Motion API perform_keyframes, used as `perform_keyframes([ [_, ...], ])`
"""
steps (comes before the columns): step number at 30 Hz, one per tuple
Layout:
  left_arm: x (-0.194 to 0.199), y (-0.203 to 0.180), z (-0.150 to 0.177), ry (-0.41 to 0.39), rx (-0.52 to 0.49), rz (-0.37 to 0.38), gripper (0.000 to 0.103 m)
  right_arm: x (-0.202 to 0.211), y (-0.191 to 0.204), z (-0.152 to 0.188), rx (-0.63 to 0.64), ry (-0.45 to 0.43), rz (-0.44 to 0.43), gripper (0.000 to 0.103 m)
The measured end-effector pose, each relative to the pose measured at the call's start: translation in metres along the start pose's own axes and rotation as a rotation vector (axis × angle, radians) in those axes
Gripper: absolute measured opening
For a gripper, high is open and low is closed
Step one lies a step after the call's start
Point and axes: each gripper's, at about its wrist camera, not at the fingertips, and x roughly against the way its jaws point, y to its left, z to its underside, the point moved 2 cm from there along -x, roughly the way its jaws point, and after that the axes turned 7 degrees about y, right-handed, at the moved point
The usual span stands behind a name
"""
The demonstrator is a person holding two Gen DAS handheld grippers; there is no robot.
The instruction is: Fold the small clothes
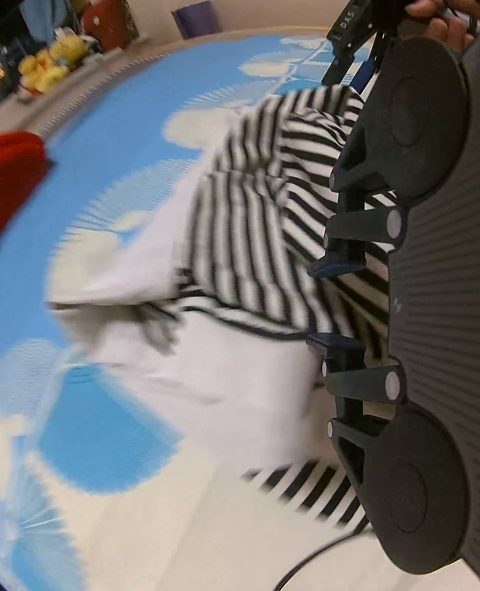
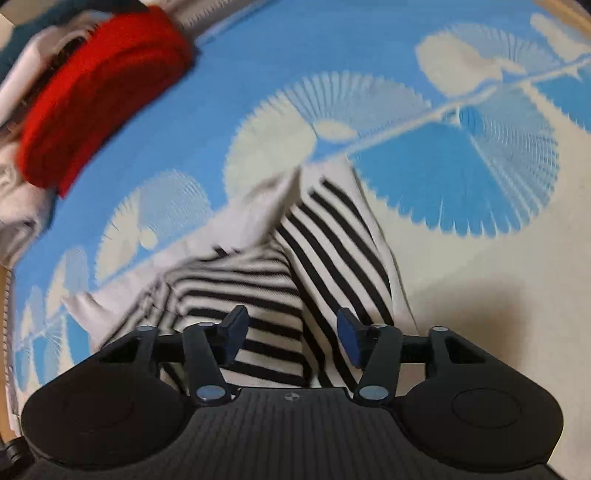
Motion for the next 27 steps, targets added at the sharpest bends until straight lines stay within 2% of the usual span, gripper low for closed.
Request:
perform_keyframes([
  [3,-0.005,-0.003,0.003,-0.001,-0.038,-0.063,0.037,-0.017,-0.002,0.004,-0.002,0.054,0.010,0.056],
  [6,-0.007,-0.007,0.000,-0.036,-0.087,-0.118,0.034,-0.028,0.003,0.009,0.027,0.077,0.013,0.054],
  [7,-0.006,-0.007,0.000,-0.046,-0.089,-0.118,0.029,-0.029,0.005,0.010,0.041,0.080,0.010,0.051],
  [8,-0.004,-0.007,-0.001,-0.061,-0.087,-0.123,0.028,-0.029,0.007,0.011,0.054,0.078,0.002,0.042],
  [11,-0.005,-0.005,-0.002,-0.067,-0.074,-0.123,0.028,-0.028,0.010,0.011,0.071,0.075,-0.025,0.024],
  [12,-0.006,-0.004,-0.003,-0.061,-0.063,-0.112,0.029,-0.027,0.010,0.010,0.070,0.079,-0.040,0.022],
  [14,-0.010,-0.003,-0.003,-0.040,-0.051,-0.095,0.043,-0.028,0.010,0.010,0.065,0.087,-0.064,0.022],
  [16,-0.010,-0.006,-0.001,-0.034,-0.076,-0.095,0.045,-0.028,0.009,0.010,0.049,0.089,-0.052,0.025],
  [18,-0.011,-0.010,0.002,-0.041,-0.114,-0.120,0.039,-0.032,0.005,0.009,0.017,0.105,-0.033,0.056],
  [20,-0.008,-0.010,0.002,-0.065,-0.126,-0.147,0.002,-0.037,0.003,0.011,0.008,0.126,-0.047,0.055],
  [22,0.001,-0.011,0.000,-0.103,-0.127,-0.139,0.001,-0.038,0.005,0.012,0.006,0.134,-0.071,0.047],
  [24,0.012,-0.017,-0.003,-0.158,-0.127,-0.114,0.001,-0.035,0.009,0.012,0.020,0.122,-0.109,0.014],
  [26,0.024,-0.024,-0.005,-0.219,-0.132,-0.074,0.001,-0.028,0.013,0.011,0.026,0.094,-0.171,0.000],
  [27,0.029,-0.026,-0.007,-0.243,-0.127,-0.051,0.001,-0.023,0.014,0.010,0.024,0.078,-0.205,0.000],
])
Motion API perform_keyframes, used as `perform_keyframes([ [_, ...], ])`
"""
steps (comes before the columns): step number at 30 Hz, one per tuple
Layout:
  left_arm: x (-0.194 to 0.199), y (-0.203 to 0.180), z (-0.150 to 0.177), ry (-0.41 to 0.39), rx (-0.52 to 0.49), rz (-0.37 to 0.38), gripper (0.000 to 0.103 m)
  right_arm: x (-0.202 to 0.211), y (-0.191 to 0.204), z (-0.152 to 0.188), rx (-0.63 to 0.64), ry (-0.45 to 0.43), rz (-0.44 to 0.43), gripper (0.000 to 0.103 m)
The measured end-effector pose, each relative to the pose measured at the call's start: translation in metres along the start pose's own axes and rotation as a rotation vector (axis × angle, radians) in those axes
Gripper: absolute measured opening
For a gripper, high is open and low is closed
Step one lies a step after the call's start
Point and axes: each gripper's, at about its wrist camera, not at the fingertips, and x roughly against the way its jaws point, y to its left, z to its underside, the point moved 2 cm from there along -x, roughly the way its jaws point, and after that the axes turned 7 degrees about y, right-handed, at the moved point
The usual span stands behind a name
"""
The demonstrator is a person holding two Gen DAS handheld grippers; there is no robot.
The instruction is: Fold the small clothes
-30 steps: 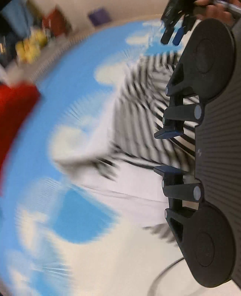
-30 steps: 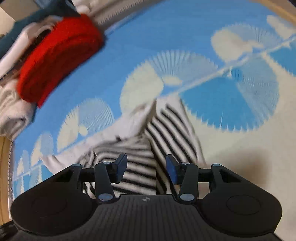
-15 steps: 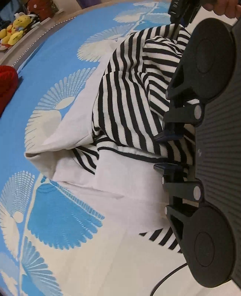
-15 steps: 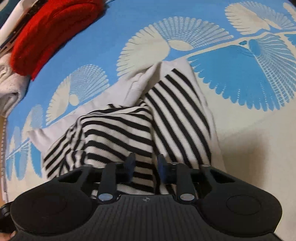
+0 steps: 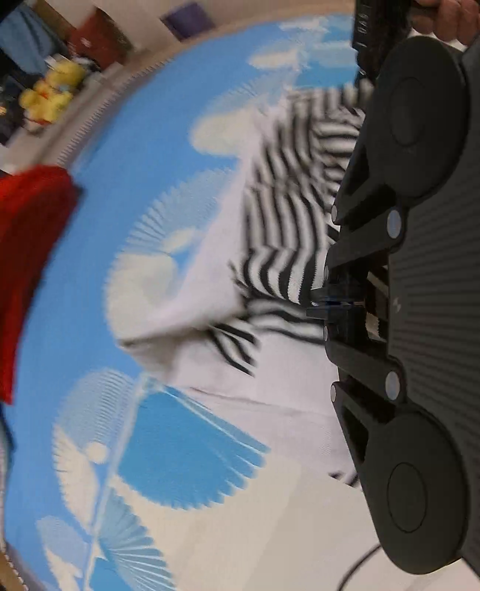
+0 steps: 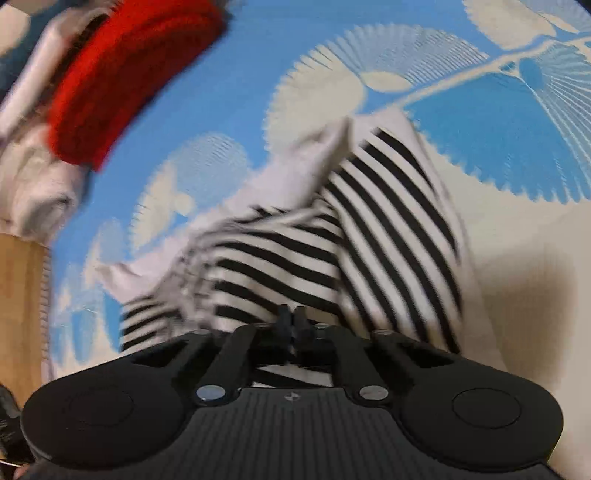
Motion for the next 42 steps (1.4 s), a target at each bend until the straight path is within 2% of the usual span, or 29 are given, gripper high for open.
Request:
perform_keyframes([
  [3,0.017,-0.001,-0.006,-0.100,0.042,0.089,0.001,0.028,0.003,-0.008,-0.037,-0.114,-0.109,0.000],
  [5,0.035,0.001,-0.010,-0.220,0.078,0.174,0.001,0.063,0.000,-0.017,-0.078,-0.251,-0.188,0.000],
  [6,0.042,0.001,-0.012,-0.254,0.076,0.191,0.001,0.081,-0.002,-0.021,-0.081,-0.320,-0.218,0.000],
  [7,0.048,0.001,-0.014,-0.281,0.069,0.196,0.001,0.098,-0.003,-0.024,-0.070,-0.388,-0.219,0.000],
  [8,0.048,0.002,-0.016,-0.276,0.063,0.174,0.001,0.109,-0.005,-0.025,-0.060,-0.434,-0.171,0.000],
  [9,0.042,0.004,-0.016,-0.239,0.064,0.129,0.001,0.108,-0.009,-0.027,-0.062,-0.427,-0.100,0.000],
  [10,0.030,0.009,-0.016,-0.167,0.075,0.063,0.002,0.101,-0.014,-0.029,-0.070,-0.388,-0.041,0.000],
  [11,0.013,0.017,-0.014,-0.071,0.101,-0.010,0.004,0.084,-0.024,-0.029,-0.099,-0.302,-0.004,0.004],
  [13,-0.009,0.033,-0.007,0.067,0.178,-0.098,0.007,0.051,-0.037,-0.027,-0.174,-0.131,-0.002,0.004],
  [14,-0.014,0.039,-0.004,0.100,0.225,-0.098,0.011,0.040,-0.038,-0.026,-0.189,-0.081,-0.004,0.006],
  [15,-0.014,0.040,-0.002,0.117,0.263,-0.068,0.016,0.031,-0.036,-0.024,-0.185,-0.053,-0.008,0.011],
  [16,-0.012,0.037,-0.001,0.127,0.284,-0.031,0.032,0.025,-0.032,-0.024,-0.165,-0.035,-0.006,0.018],
  [17,-0.010,0.033,0.000,0.133,0.295,0.006,0.050,0.019,-0.025,-0.024,-0.138,-0.020,0.005,0.037],
  [18,-0.007,0.027,0.002,0.137,0.302,0.048,0.056,0.016,-0.020,-0.024,-0.124,-0.014,0.010,0.054],
  [19,-0.006,0.023,0.003,0.136,0.303,0.066,0.061,0.013,-0.016,-0.023,-0.108,-0.009,0.009,0.058],
  [20,-0.006,0.018,0.005,0.136,0.299,0.057,0.061,0.009,-0.013,-0.021,-0.098,-0.001,0.007,0.056],
  [22,-0.013,0.017,0.009,0.152,0.297,-0.005,0.061,0.002,-0.012,-0.019,-0.099,0.018,-0.002,0.056],
  [24,-0.022,0.023,0.017,0.197,0.334,-0.034,0.056,-0.005,-0.011,-0.018,-0.101,0.034,-0.001,0.056],
  [25,-0.024,0.028,0.021,0.214,0.358,-0.023,0.036,-0.007,-0.012,-0.014,-0.098,0.038,0.005,0.055],
  [26,-0.026,0.029,0.022,0.213,0.368,-0.015,0.015,-0.010,-0.012,-0.014,-0.097,0.042,0.012,0.042],
  [27,-0.024,0.027,0.020,0.188,0.343,-0.032,0.009,-0.009,-0.011,-0.011,-0.096,0.040,0.015,0.011],
  [28,-0.020,0.023,0.016,0.145,0.292,-0.051,0.002,-0.009,-0.010,-0.011,-0.101,0.030,0.015,0.001],
  [30,-0.005,0.016,0.006,0.028,0.210,-0.055,0.002,0.002,-0.006,-0.012,-0.112,-0.037,-0.040,0.000],
  [33,0.031,0.013,-0.007,-0.175,0.160,0.010,0.002,0.055,0.001,-0.024,-0.128,-0.243,-0.209,0.000],
  [35,0.047,0.016,-0.013,-0.258,0.149,0.033,0.002,0.092,-0.002,-0.030,-0.128,-0.376,-0.267,0.000],
  [36,0.051,0.018,-0.014,-0.275,0.151,0.044,0.002,0.099,-0.006,-0.031,-0.137,-0.393,-0.265,0.000],
  [38,0.047,0.026,-0.015,-0.241,0.164,0.050,0.002,0.099,-0.020,-0.028,-0.188,-0.345,-0.224,0.000],
  [39,0.038,0.031,-0.013,-0.191,0.173,0.027,0.002,0.090,-0.027,-0.024,-0.216,-0.277,-0.173,0.000],
  [42,-0.007,0.047,0.000,0.106,0.198,-0.096,0.004,0.052,-0.045,-0.004,-0.270,-0.029,0.018,0.000],
])
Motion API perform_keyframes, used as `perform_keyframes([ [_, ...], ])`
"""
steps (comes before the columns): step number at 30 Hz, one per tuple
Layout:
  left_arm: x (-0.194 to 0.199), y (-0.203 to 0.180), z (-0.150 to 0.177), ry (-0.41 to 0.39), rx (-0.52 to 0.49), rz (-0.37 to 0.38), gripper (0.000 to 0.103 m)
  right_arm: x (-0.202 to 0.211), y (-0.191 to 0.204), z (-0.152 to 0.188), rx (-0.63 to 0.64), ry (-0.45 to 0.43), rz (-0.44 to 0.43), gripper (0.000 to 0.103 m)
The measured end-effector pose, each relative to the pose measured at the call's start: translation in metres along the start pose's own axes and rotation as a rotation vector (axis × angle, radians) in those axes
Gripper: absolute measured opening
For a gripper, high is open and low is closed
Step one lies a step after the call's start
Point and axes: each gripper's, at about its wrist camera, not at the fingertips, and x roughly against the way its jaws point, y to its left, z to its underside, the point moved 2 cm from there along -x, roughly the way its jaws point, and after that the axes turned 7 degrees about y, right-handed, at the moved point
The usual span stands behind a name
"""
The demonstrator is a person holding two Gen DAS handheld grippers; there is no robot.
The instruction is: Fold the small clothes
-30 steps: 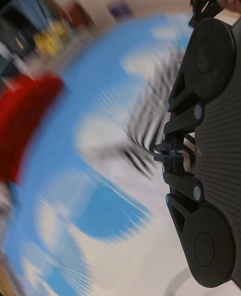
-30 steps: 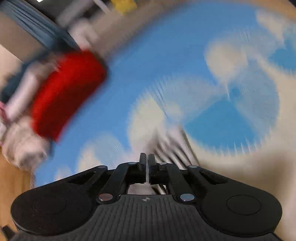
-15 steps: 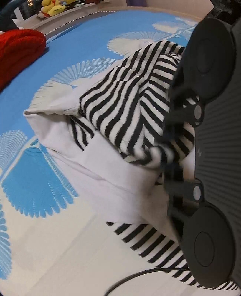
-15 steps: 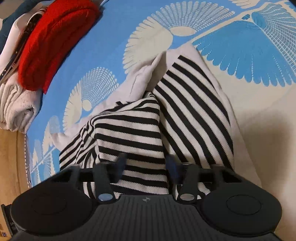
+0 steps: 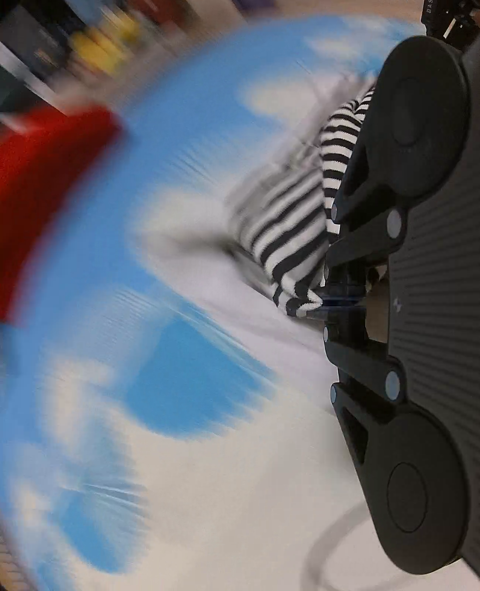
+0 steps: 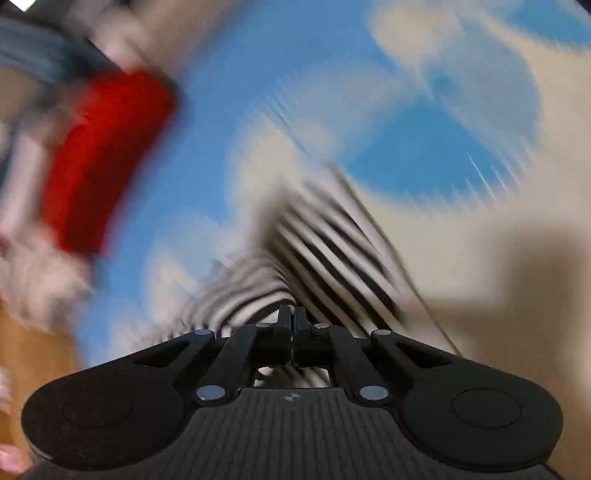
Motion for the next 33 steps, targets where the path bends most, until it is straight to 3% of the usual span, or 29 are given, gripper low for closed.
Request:
perform_keyframes([
  [1,-0.016,0.008,0.004,0.094,0.037,-0.018,0.008,-0.013,-0.008,0.006,-0.019,0.060,0.047,0.000],
  [2,-0.020,0.015,0.006,0.107,0.097,0.003,0.009,-0.022,-0.014,0.010,-0.037,0.097,0.084,0.001],
  [4,-0.011,0.015,0.003,0.080,0.105,0.010,0.016,-0.025,-0.009,0.011,-0.013,0.092,0.112,0.006],
  [5,-0.005,0.011,0.000,0.046,0.079,0.005,0.027,-0.021,-0.002,0.010,0.022,0.063,0.112,0.006],
  [6,0.003,0.007,-0.002,0.003,0.056,0.002,0.036,-0.017,0.006,0.008,0.058,0.032,0.103,0.018],
  [7,0.011,0.003,-0.001,-0.035,0.037,-0.001,0.053,-0.011,0.015,0.006,0.102,-0.008,0.086,0.029],
  [8,0.015,-0.001,-0.002,-0.062,0.012,-0.009,0.060,-0.009,0.021,0.007,0.138,-0.035,0.081,0.054],
  [9,0.016,-0.005,-0.001,-0.070,-0.007,-0.017,0.060,-0.008,0.026,0.006,0.173,-0.055,0.089,0.063],
  [12,0.004,-0.005,-0.002,-0.049,-0.015,-0.043,0.057,-0.017,0.029,0.006,0.231,-0.046,0.122,0.060],
  [13,-0.001,-0.003,0.001,-0.037,0.000,-0.037,0.041,-0.021,0.029,0.005,0.226,-0.025,0.123,0.059],
  [14,-0.004,-0.001,0.002,-0.028,0.011,-0.027,0.017,-0.027,0.028,0.006,0.217,0.001,0.119,0.050],
  [16,-0.004,0.001,0.003,-0.035,0.018,0.020,0.005,-0.038,0.028,0.007,0.220,0.034,0.102,0.015],
  [17,0.001,-0.002,0.002,-0.061,0.011,0.061,0.004,-0.036,0.030,0.007,0.225,0.014,0.088,0.002],
  [21,0.030,-0.013,-0.002,-0.166,-0.006,0.309,0.004,0.006,0.051,0.000,0.278,-0.226,-0.043,0.002],
  [23,0.030,-0.009,-0.005,-0.155,0.014,0.345,0.004,0.022,0.052,-0.006,0.280,-0.303,-0.088,0.002],
  [25,0.009,-0.003,-0.006,-0.050,0.033,0.264,0.005,0.018,0.047,-0.010,0.264,-0.289,-0.071,0.002],
  [27,-0.023,0.011,-0.001,0.111,0.056,0.096,0.011,-0.009,0.038,-0.013,0.250,-0.150,0.045,0.005],
  [28,-0.030,0.019,0.001,0.131,0.093,0.070,0.016,-0.026,0.034,-0.011,0.255,-0.066,0.117,0.006],
  [29,-0.029,0.021,0.001,0.114,0.113,0.091,0.016,-0.043,0.027,-0.007,0.260,0.024,0.206,0.011],
  [30,-0.023,0.018,-0.001,0.095,0.094,0.083,0.018,-0.049,0.022,-0.004,0.241,0.040,0.238,0.020],
  [32,-0.002,0.000,-0.006,-0.018,-0.012,0.048,0.030,-0.040,0.025,-0.003,0.206,-0.021,0.222,0.022],
  [33,0.009,-0.008,-0.006,-0.082,-0.054,0.037,0.031,-0.031,0.032,-0.003,0.226,-0.069,0.205,0.022],
])
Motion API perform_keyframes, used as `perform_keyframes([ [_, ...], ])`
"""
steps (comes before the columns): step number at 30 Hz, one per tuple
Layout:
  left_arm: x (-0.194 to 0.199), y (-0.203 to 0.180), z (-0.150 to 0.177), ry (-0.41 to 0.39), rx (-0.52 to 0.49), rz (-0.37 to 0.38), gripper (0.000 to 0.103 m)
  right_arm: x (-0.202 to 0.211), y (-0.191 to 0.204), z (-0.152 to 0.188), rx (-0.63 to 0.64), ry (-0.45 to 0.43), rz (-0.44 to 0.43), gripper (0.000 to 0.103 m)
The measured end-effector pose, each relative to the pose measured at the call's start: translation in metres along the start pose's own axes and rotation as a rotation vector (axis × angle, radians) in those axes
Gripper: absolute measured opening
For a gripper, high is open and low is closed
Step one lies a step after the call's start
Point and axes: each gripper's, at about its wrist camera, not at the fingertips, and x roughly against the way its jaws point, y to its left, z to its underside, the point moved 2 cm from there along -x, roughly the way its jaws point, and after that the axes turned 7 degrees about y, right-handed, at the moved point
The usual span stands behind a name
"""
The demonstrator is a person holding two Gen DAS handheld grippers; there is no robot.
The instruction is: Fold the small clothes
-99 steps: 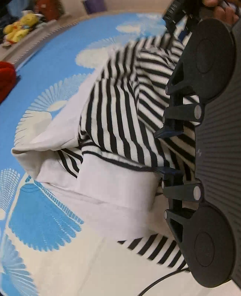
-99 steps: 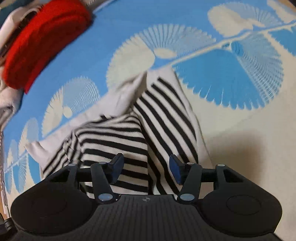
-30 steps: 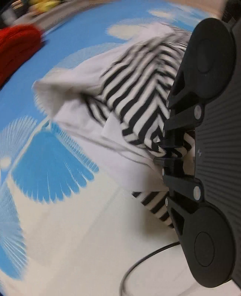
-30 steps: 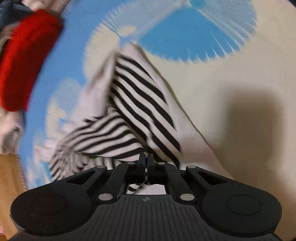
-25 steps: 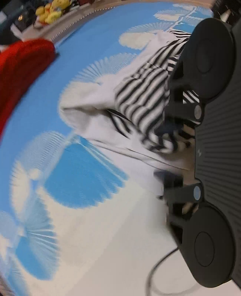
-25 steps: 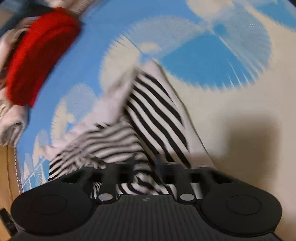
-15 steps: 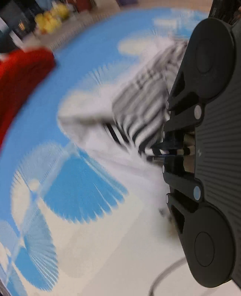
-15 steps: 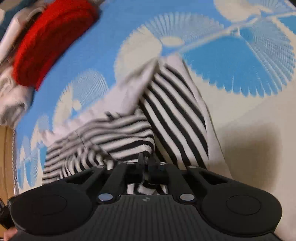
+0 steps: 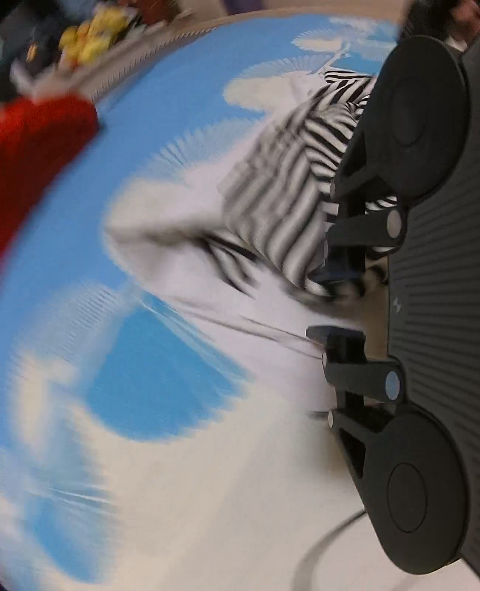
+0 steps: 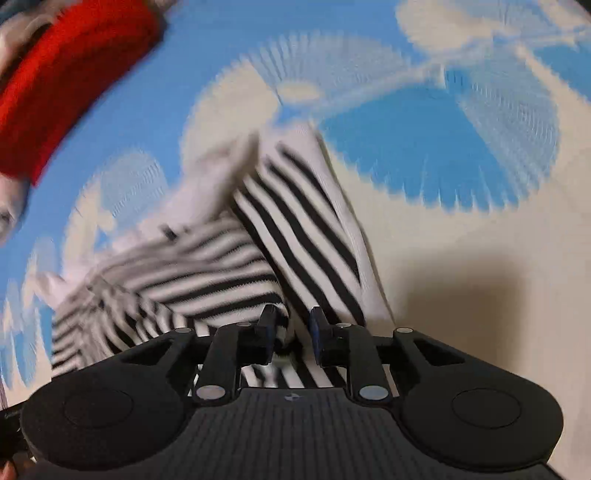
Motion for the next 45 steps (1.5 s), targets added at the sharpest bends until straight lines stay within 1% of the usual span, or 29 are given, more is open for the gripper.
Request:
perform_keyframes([
  [2,0.018,-0.014,-0.003,-0.112,-0.069,0.008,0.031,0.025,0.011,-0.002,0.040,-0.160,0.002,0.024],
  [3,0.020,-0.018,-0.002,-0.137,-0.089,0.019,0.031,0.035,0.015,-0.001,0.058,-0.222,0.008,0.025],
  [5,0.021,-0.026,0.000,-0.155,-0.120,0.050,0.031,0.046,0.020,-0.001,0.085,-0.295,-0.028,0.027],
  [6,0.017,-0.027,0.000,-0.142,-0.128,0.063,0.031,0.047,0.022,0.000,0.088,-0.297,-0.060,0.028],
  [8,-0.003,-0.024,0.001,-0.077,-0.121,0.059,0.031,0.037,0.024,0.002,0.101,-0.227,-0.149,0.032],
  [9,-0.017,-0.019,0.005,-0.016,-0.119,0.021,0.031,0.028,0.022,0.004,0.096,-0.149,-0.192,0.039],
  [10,-0.033,-0.012,0.009,0.056,-0.119,-0.051,0.031,0.010,0.019,0.007,0.067,-0.035,-0.214,0.040],
  [11,-0.046,-0.004,0.012,0.106,-0.101,-0.113,0.036,-0.004,0.015,0.010,0.037,0.046,-0.180,0.040],
  [12,-0.047,0.001,0.012,0.098,-0.067,-0.105,0.037,-0.018,0.009,0.015,0.010,0.101,-0.100,0.038],
  [13,-0.043,0.000,0.010,0.096,-0.047,-0.094,0.037,-0.027,0.003,0.021,-0.006,0.129,-0.032,0.032],
  [14,-0.037,-0.004,0.007,0.079,-0.057,-0.089,0.035,-0.028,0.001,0.023,-0.020,0.124,-0.030,0.028],
  [16,-0.019,-0.015,0.003,0.001,-0.094,-0.047,0.035,-0.017,0.005,0.022,-0.027,0.081,-0.045,0.029],
  [17,-0.014,-0.020,0.002,-0.019,-0.106,-0.016,0.035,-0.010,0.011,0.023,-0.007,0.042,-0.059,0.030],
  [19,-0.008,-0.030,0.005,-0.022,-0.142,0.066,0.035,-0.001,0.019,0.024,0.042,-0.002,-0.080,0.033],
  [20,-0.010,-0.037,0.008,-0.002,-0.168,0.083,0.035,-0.002,0.021,0.027,0.056,0.007,-0.090,0.035],
  [21,-0.017,-0.041,0.012,0.034,-0.204,0.079,0.035,-0.009,0.021,0.030,0.057,0.038,-0.090,0.036],
  [22,-0.031,-0.044,0.019,0.097,-0.254,0.034,0.035,-0.016,0.018,0.032,0.049,0.075,-0.077,0.036],
  [23,-0.046,-0.045,0.028,0.158,-0.296,-0.035,0.034,-0.024,0.014,0.034,0.030,0.121,-0.047,0.036],
  [24,-0.055,-0.041,0.036,0.185,-0.328,-0.072,0.034,-0.031,0.009,0.036,0.018,0.149,-0.032,0.036],
  [25,-0.054,-0.043,0.039,0.158,-0.367,-0.077,0.034,-0.030,0.009,0.038,0.024,0.149,-0.037,0.036],
  [27,-0.039,-0.048,0.038,0.153,-0.373,-0.102,0.035,-0.022,0.015,0.040,0.058,0.123,-0.021,0.036],
  [28,-0.025,-0.052,0.036,0.115,-0.377,-0.092,0.036,-0.009,0.017,0.041,0.056,0.086,-0.023,0.036],
  [29,-0.007,-0.053,0.035,0.058,-0.385,-0.067,0.040,0.005,0.019,0.043,0.057,0.042,-0.039,0.037],
  [31,0.026,-0.050,0.038,-0.011,-0.370,-0.029,0.047,0.036,0.024,0.050,0.084,-0.045,-0.091,0.037],
  [33,0.055,-0.047,0.042,-0.049,-0.349,0.002,0.053,0.071,0.026,0.058,0.123,-0.123,-0.131,0.037],
  [34,0.069,-0.042,0.046,-0.062,-0.339,0.003,0.059,0.088,0.024,0.061,0.134,-0.145,-0.135,0.037],
  [35,0.080,-0.037,0.049,-0.070,-0.334,-0.008,0.062,0.104,0.023,0.067,0.139,-0.168,-0.137,0.037],
  [40,0.134,-0.014,0.093,-0.103,-0.333,-0.089,0.062,0.173,0.013,0.114,0.182,-0.256,-0.187,0.037],
  [45,0.184,0.006,0.144,-0.138,-0.309,-0.086,0.062,0.223,-0.013,0.175,0.231,-0.323,-0.191,0.037],
])
